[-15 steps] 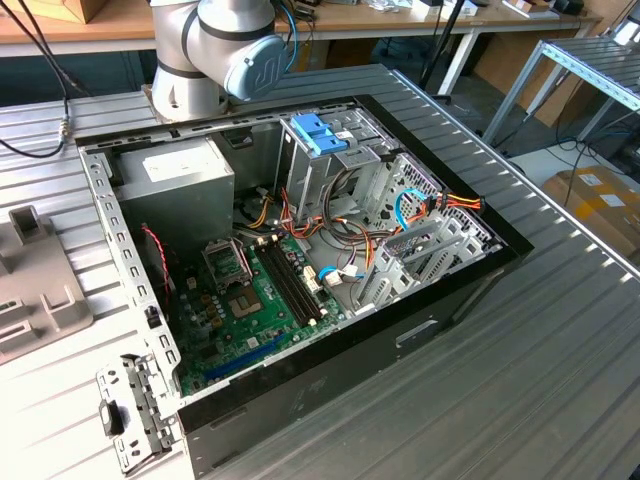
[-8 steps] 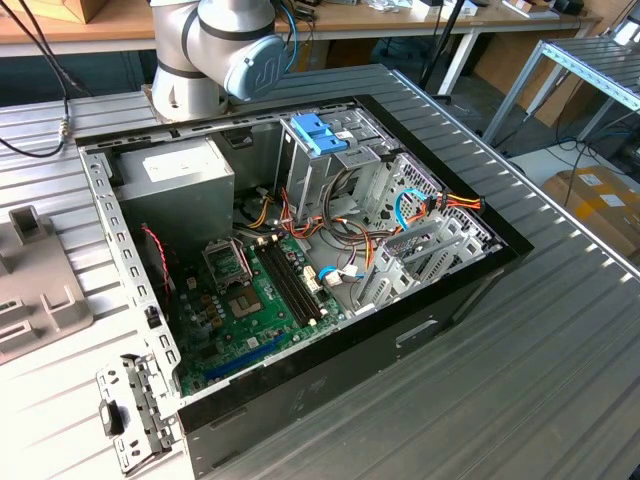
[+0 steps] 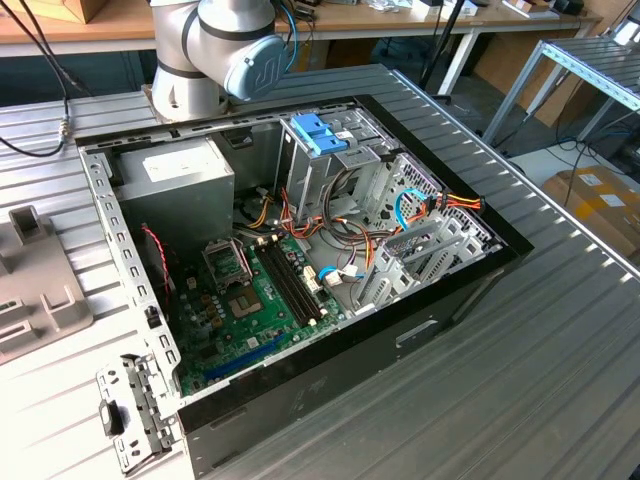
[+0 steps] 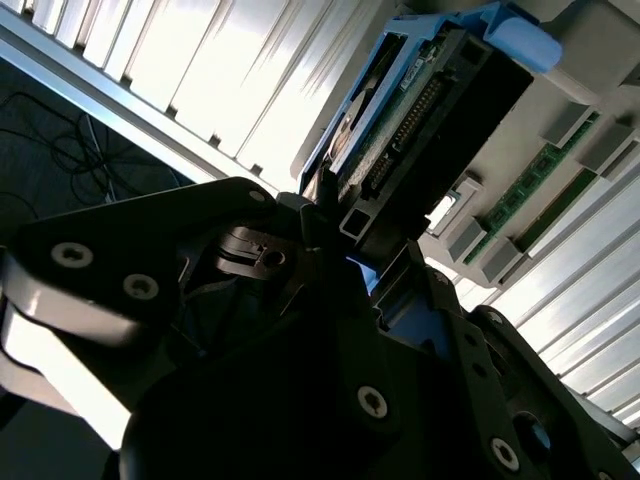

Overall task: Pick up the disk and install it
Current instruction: 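Pick up the disk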

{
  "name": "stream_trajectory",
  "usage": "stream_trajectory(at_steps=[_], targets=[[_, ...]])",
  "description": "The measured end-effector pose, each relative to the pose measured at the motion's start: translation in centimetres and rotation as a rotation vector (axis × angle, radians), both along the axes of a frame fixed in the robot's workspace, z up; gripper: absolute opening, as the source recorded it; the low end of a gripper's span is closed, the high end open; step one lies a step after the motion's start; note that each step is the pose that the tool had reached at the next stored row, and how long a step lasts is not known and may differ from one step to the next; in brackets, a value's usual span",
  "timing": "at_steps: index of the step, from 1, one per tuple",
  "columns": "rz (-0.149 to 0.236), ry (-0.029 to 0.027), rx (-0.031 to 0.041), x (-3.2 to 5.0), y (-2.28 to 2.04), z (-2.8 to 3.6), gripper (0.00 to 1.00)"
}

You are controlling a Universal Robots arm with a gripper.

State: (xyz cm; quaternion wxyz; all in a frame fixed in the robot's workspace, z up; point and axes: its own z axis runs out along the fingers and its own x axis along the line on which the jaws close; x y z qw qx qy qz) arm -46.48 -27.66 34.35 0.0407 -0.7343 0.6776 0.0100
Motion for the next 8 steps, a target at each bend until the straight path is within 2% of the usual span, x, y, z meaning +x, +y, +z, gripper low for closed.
stream_trajectory(at_steps=[8], targets=[[0.000,-0.0001,0.0038,0.00,0.00,0.27,0.37]])
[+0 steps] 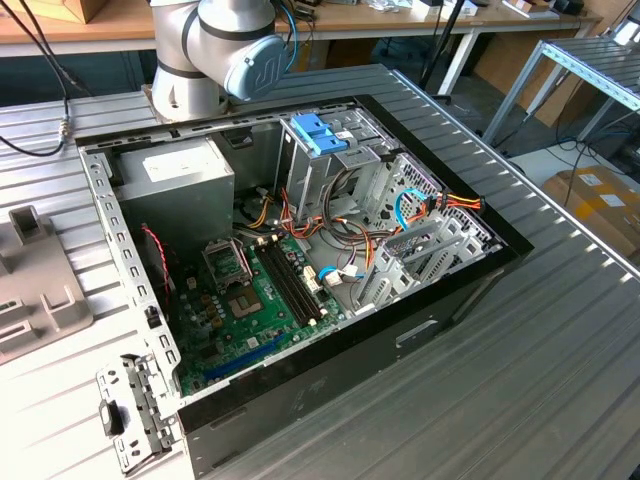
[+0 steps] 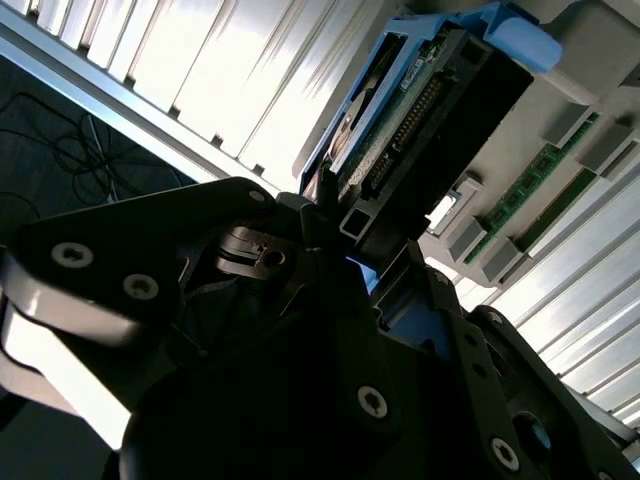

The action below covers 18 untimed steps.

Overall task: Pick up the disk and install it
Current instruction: 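Pick up the disk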

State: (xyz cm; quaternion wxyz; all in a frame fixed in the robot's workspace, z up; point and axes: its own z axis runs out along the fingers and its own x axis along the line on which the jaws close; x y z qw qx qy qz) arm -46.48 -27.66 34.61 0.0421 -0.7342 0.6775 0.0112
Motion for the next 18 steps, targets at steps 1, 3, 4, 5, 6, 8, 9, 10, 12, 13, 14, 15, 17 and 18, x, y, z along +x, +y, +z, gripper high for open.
stream_trajectory(at_steps=[1,3,4,5,6,8,9,10,12,13,14,15,17,18], targets=[[0.000,0.0000,0.0004,0.00,0.00,0.04,0.37],[0.000,0.0000,0.0015,0.00,0.00,0.17,0.37],[0.000,0.0000,0.0018,0.00,0.00,0.22,0.37],[0.000,0.0000,0.0021,0.00,0.00,0.26,0.37],[0.000,0.0000,0.0023,0.00,0.00,0.29,0.37],[0.000,0.0001,0.0026,0.00,0.00,0.36,0.37],[0.000,0.0000,0.0028,0.00,0.00,0.40,0.37],[0.000,0.0001,0.0030,0.00,0.00,0.43,0.37],[0.000,0.0000,0.0034,0.00,0.00,0.53,0.37],[0.000,0.0001,0.0035,0.00,0.00,0.58,0.37],[0.000,0.0002,0.0036,0.00,0.00,0.61,0.37],[0.000,0.0001,0.0038,0.00,0.00,0.67,0.37],[0.000,0.0002,0.0040,0.00,0.00,0.79,0.37],[0.000,0.0000,0.0042,0.00,0.00,0.85,0.37]])
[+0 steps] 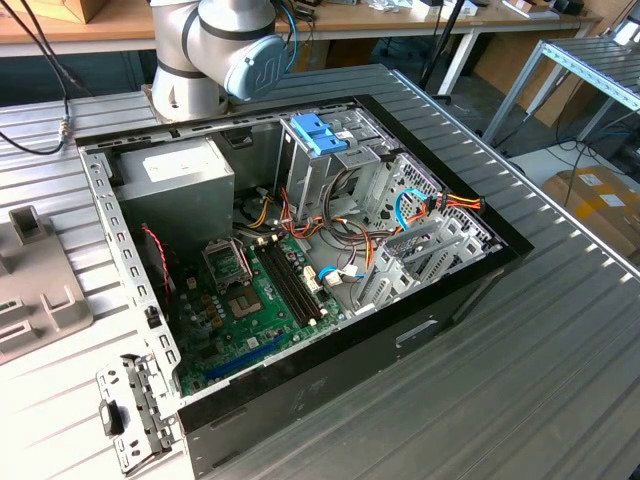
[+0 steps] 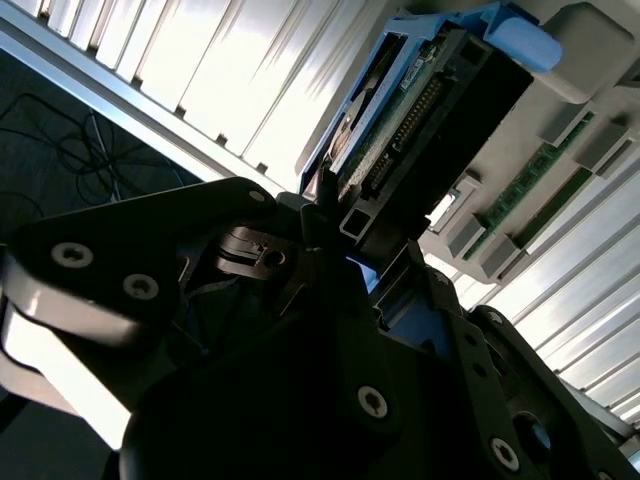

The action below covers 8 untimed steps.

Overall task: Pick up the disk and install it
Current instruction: 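Pick up the disk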

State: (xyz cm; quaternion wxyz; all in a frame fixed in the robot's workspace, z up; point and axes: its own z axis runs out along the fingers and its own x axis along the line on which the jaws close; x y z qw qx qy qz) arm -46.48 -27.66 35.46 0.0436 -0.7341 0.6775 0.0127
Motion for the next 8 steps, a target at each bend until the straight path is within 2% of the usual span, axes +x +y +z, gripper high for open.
stream_trajectory(at_steps=[8], targets=[[0.000,0.0000,0.0009,0.00,0.00,0.44,0.37]])
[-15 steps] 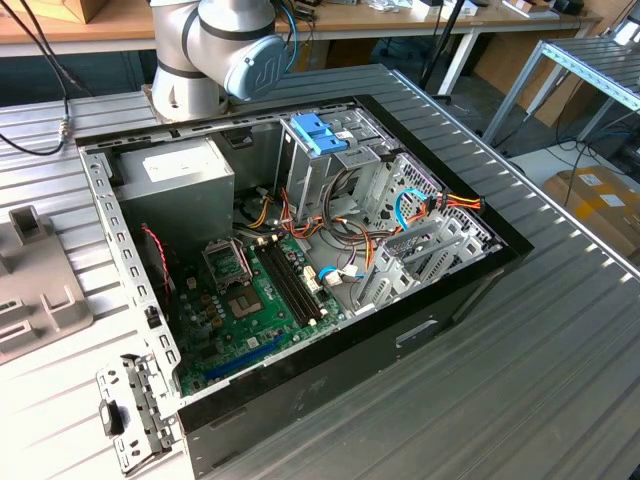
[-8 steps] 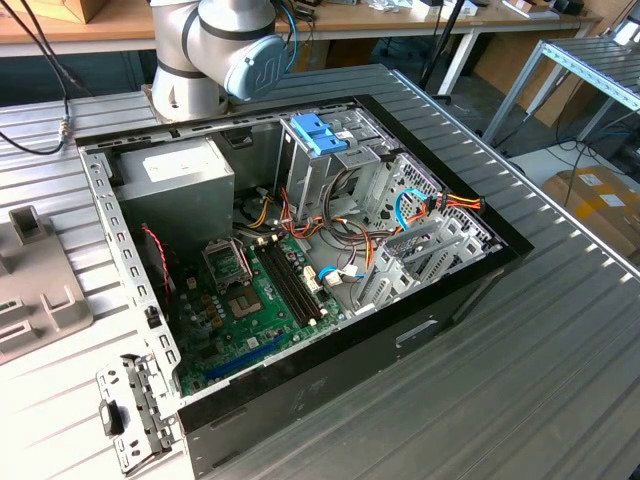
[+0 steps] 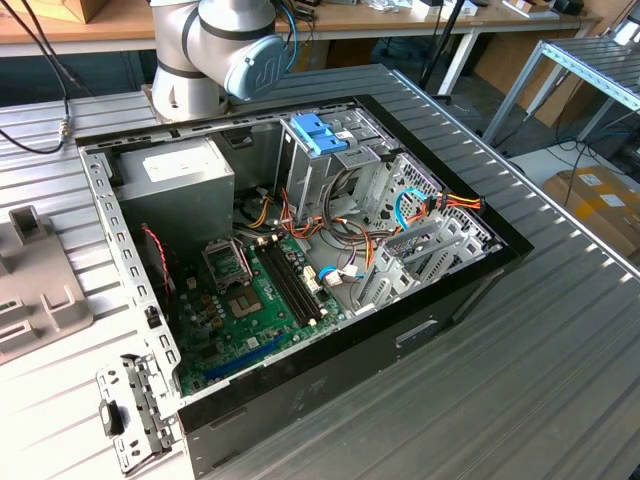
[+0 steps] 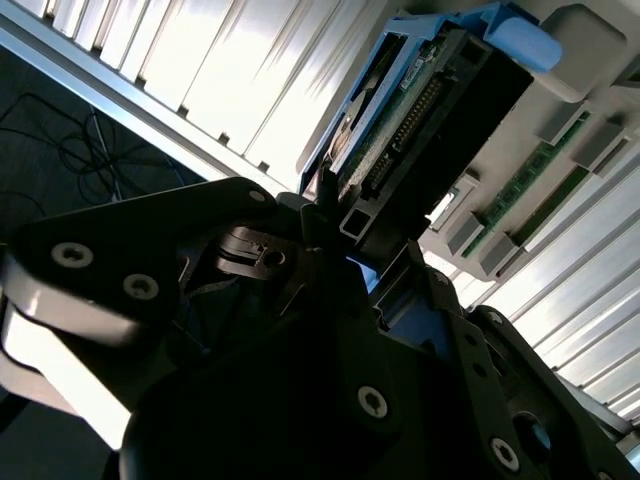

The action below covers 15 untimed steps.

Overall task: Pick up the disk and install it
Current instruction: 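Pick up the disk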

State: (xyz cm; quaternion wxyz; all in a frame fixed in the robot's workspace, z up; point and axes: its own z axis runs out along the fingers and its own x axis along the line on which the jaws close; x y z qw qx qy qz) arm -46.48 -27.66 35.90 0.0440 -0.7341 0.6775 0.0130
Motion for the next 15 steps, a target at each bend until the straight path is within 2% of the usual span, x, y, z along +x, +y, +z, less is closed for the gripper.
stream_trajectory(at_steps=[15], targets=[[0.000,-0.0001,0.0017,0.00,0.00,0.98,0.37]])
